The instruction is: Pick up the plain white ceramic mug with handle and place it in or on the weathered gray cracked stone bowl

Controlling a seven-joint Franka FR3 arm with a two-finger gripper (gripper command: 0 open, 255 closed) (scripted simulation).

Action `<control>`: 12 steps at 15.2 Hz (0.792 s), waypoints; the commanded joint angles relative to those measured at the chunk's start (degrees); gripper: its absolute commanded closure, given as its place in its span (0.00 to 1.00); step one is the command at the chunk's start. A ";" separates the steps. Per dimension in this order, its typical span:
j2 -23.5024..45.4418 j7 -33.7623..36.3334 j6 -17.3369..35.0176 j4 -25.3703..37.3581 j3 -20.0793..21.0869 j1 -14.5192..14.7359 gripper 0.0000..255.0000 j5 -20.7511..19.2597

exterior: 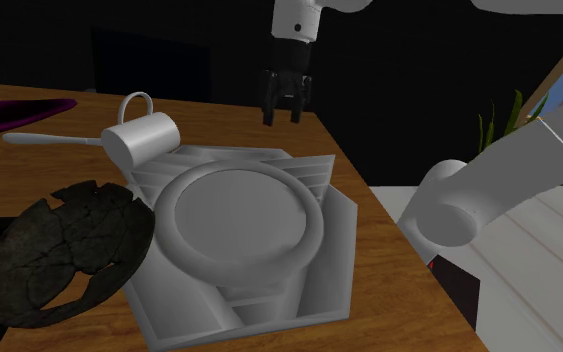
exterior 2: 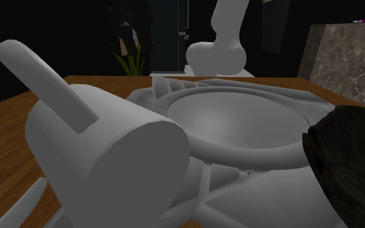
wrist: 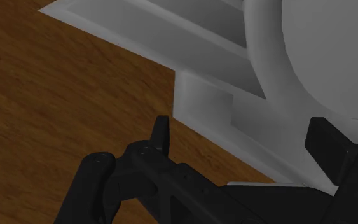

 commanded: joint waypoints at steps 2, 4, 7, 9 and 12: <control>4.53 2.22 1.58 3.92 1.06 0.75 0.00 2.89; 7.88 3.64 2.54 7.04 1.72 1.20 0.00 4.54; 12.98 5.74 3.78 12.13 2.62 1.86 0.00 6.75; 16.44 7.14 4.45 15.81 3.19 2.28 0.00 8.07; 21.75 9.27 5.22 21.82 3.97 2.93 0.00 9.79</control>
